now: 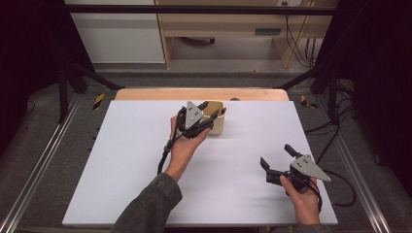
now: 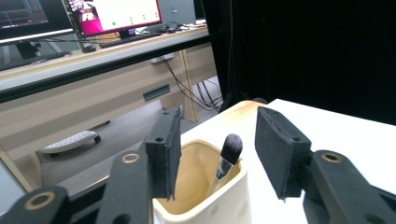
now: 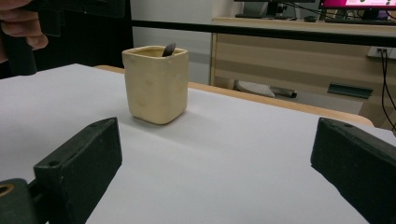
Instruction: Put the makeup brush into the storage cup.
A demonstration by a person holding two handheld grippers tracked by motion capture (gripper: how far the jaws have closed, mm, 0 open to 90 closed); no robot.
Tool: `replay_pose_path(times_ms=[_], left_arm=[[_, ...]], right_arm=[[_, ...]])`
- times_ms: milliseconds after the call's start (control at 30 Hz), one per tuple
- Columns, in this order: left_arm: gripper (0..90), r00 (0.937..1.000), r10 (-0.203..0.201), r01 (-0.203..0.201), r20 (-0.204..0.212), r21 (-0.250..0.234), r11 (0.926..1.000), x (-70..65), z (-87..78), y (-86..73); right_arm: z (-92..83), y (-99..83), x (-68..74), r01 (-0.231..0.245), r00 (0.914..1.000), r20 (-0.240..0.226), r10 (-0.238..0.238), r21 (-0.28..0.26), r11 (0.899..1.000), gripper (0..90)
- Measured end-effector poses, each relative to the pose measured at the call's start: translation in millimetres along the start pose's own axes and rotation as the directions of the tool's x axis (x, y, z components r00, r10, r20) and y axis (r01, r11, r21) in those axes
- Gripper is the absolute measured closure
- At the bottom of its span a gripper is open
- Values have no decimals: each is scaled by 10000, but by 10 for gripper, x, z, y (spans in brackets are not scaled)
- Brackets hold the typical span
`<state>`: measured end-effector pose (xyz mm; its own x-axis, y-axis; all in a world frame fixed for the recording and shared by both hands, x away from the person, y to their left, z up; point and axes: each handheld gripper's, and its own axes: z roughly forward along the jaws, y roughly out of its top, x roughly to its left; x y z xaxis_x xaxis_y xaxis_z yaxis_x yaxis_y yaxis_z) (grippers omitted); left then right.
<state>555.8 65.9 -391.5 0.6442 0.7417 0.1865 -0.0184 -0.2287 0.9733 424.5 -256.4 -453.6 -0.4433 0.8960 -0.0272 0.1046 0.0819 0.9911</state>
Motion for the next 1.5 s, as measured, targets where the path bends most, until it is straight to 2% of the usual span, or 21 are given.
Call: replay_pose_path(times_ms=[100, 267, 400, 533, 633, 700, 767, 900, 1033, 1233, 1500], left_arm=[[443, 9999, -77, 75, 145, 141, 9999, 0, -16, 2], [405, 9984, -190, 168, 534, 415, 9990, -26, -42, -19], [354, 9976, -208, 175, 659, 497, 9986, -46, -74, -23], [292, 9951, -397, 340, 901, 644, 9973, -59, -89, -24], [219, 9949, -412, 348, 925, 699, 9969, -78, -110, -21], [159, 9912, -574, 490, 1195, 724, 9962, -86, -118, -23], [82, 9884, -492, 369, 1440, 870, 9955, -109, -135, -23], [47, 9806, -633, 450, 1854, 1011, 9939, -128, -200, -34], [34, 9785, -641, 432, 1958, 1092, 9931, -142, -284, -33], [29, 9723, -449, 133, 2293, 1374, 9904, -199, -447, -52], [30, 9691, -545, 188, 2404, 1482, 9888, -307, -738, -243]], right_arm=[[3, 1, 4, 7, 10000, 7, -7, -11, 10000, 24], [1, 2, 4, 15, 10000, 14, -15, -1, 10000, 24], [3, 4, 7, 49, 10000, -12, -49, 8, 10000, 24], [2, 4, 5, 39, 10000, -2, -39, -8, 10000, 24], [2, 5, 6, 43, 10000, -5, -43, 8, 10000, 24], [5, 5, 8, 46, 10000, -17, -46, 12, 10000, 24], [6, 6, 9, 68, 10000, -21, -68, 8, 10000, 24], [4, 9, 8, 93, 10000, -27, -93, -41, 9999, 24], [5, 13, 14, 47, 10000, -44, -47, -52, 10000, 24], [10, 16, 3, -37, 10000, -89, 36, -90, 10000, 23], [14, 5, 32, 184, 9998, -110, -184, 68, 9998, 23]])
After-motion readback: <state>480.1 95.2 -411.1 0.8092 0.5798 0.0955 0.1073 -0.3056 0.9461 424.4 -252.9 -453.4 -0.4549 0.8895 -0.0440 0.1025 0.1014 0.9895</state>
